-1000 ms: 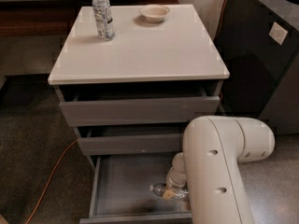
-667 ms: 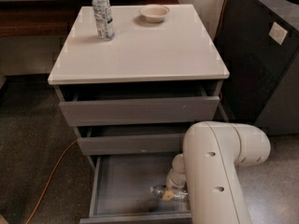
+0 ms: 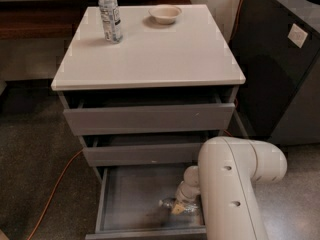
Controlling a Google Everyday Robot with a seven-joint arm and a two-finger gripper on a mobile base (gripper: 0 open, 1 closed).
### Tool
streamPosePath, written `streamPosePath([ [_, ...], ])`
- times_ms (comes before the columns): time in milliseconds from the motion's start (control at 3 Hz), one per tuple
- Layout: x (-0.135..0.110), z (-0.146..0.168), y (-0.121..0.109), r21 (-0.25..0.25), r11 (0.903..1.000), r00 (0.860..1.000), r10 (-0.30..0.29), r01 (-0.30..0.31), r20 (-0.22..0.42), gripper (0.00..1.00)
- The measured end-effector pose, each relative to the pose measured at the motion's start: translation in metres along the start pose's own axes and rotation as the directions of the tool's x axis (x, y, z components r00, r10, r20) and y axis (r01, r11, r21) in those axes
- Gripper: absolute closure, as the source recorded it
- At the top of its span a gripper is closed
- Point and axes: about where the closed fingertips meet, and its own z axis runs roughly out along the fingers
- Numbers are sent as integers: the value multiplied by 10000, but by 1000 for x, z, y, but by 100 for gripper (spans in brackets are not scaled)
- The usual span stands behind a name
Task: Place water bottle into bottom drawer
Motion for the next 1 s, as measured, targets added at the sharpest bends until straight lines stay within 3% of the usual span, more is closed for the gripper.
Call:
streamPosePath([
  [333,2,5,-2,-16,10000,10000,33,-33,72,31],
  [667,3,10,-2,87,9999,10000,-76,76,-24,0],
  [1000,3,10,-2,86,9999,10000,-76,76,-25,0],
])
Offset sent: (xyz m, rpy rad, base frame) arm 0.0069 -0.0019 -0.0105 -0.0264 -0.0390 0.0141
